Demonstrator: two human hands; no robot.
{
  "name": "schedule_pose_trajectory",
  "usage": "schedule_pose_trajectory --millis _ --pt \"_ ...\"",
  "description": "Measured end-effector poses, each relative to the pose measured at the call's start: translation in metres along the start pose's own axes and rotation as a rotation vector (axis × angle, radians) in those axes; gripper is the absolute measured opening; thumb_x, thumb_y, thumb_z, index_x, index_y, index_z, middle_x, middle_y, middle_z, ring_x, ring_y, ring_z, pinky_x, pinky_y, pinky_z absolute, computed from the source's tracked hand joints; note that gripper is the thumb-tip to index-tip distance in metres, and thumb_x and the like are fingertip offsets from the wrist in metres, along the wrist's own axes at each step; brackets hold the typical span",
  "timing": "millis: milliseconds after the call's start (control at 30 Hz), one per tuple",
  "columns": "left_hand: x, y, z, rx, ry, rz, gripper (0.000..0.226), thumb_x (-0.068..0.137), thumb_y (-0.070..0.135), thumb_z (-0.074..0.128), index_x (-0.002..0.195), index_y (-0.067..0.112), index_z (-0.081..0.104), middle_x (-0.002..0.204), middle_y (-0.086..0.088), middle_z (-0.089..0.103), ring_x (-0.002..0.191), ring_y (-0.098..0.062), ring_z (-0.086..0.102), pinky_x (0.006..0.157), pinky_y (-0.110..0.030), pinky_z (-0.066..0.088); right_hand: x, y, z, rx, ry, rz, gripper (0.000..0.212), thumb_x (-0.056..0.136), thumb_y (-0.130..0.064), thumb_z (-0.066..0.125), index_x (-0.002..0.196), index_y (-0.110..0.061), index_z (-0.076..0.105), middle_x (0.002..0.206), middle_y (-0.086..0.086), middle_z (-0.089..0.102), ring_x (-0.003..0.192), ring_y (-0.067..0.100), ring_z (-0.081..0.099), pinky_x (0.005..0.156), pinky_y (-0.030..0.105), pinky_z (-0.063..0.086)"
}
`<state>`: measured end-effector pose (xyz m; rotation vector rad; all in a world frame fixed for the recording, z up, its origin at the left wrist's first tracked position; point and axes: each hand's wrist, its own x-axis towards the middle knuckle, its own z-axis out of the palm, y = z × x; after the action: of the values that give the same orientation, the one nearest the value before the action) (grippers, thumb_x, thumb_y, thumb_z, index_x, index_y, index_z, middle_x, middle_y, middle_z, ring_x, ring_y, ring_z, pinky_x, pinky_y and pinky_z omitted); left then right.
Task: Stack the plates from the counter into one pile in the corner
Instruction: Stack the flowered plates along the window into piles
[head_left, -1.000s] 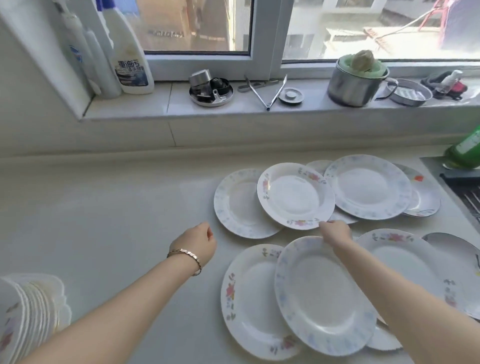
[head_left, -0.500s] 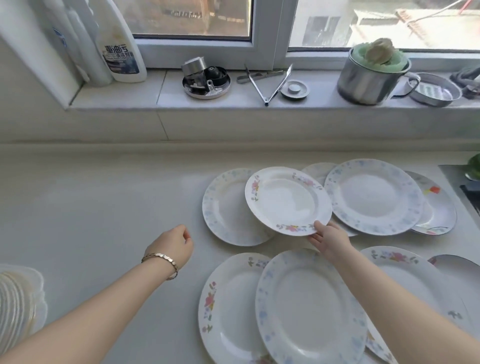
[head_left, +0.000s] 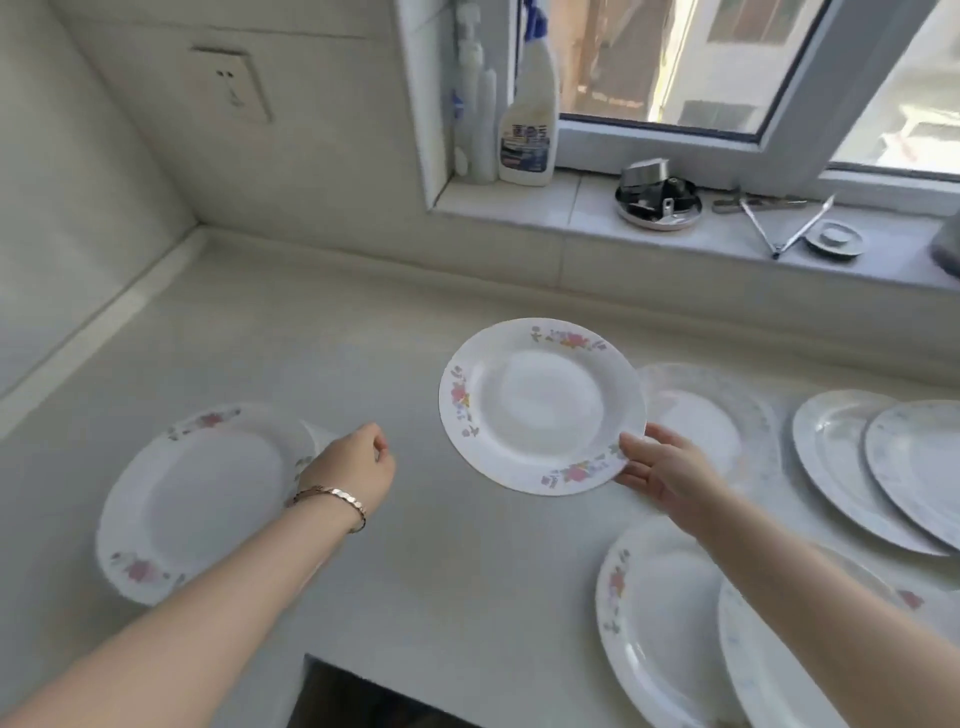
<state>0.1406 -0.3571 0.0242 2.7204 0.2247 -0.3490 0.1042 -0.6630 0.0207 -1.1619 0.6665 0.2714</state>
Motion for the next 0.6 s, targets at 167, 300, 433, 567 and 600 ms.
schedule_pose_trajectory --millis 167,300,433,567,600 --pt "-0.017 -0.109 -0.06 -0.023 0.1 -0.127 0.011 0.091 0.02 0.041 0.085 0.022 0.05 0.094 -0.003 0.068 0.083 -0.028 0.061 0.067 -0.028 0.042 -0.004 0.033 0.122 -0.139 -0.187 0.014 0.013 0.09 0.002 0.052 0.088 -0.009 0.059 0.059 0.003 0.071 0.048 0.016 0.068 0.054 0.026 0.059" --pt "-0.03 -0.182 -0.089 -0.053 0.153 -0.236 0.008 0.091 0.019 0.042 0.085 0.023 0.047 0.103 -0.004 0.067 0.082 -0.026 0.054 0.07 -0.027 0.04 -0.009 0.066 0.206 -0.217 -0.283 0.035 0.013 0.089 0.002 0.054 0.097 -0.007 0.059 0.061 0.005 0.071 0.049 0.017 0.069 0.05 0.025 0.058" --pt "-0.037 -0.23 -0.1 -0.055 0.161 -0.303 0.01 0.091 0.018 0.041 0.085 0.023 0.047 0.103 -0.005 0.067 0.083 -0.026 0.055 0.069 -0.027 0.038 -0.012 0.099 0.26 -0.305 -0.297 0.062 0.023 0.089 0.001 0.055 0.112 -0.003 0.057 0.076 0.013 0.068 0.05 0.017 0.069 0.052 0.026 0.059" --pt "-0.035 -0.251 -0.103 -0.064 0.142 -0.323 0.012 0.092 0.017 0.039 0.086 0.022 0.048 0.09 -0.002 0.06 0.077 -0.024 0.051 0.065 -0.026 0.037 -0.012 0.122 0.282 -0.362 -0.248 0.122 0.028 0.089 0.001 0.055 0.117 -0.002 0.054 0.081 0.016 0.066 0.05 0.017 0.069 0.054 0.028 0.06" --pt "-0.033 -0.253 -0.102 -0.07 0.141 -0.325 0.012 0.092 0.017 0.038 0.086 0.022 0.048 0.087 0.0 0.058 0.076 -0.025 0.051 0.064 -0.026 0.037 -0.012 0.124 0.285 -0.371 -0.235 0.129 0.028 0.089 0.001 0.055 0.117 -0.002 0.054 0.081 0.016 0.066 0.049 0.017 0.069 0.053 0.027 0.06"
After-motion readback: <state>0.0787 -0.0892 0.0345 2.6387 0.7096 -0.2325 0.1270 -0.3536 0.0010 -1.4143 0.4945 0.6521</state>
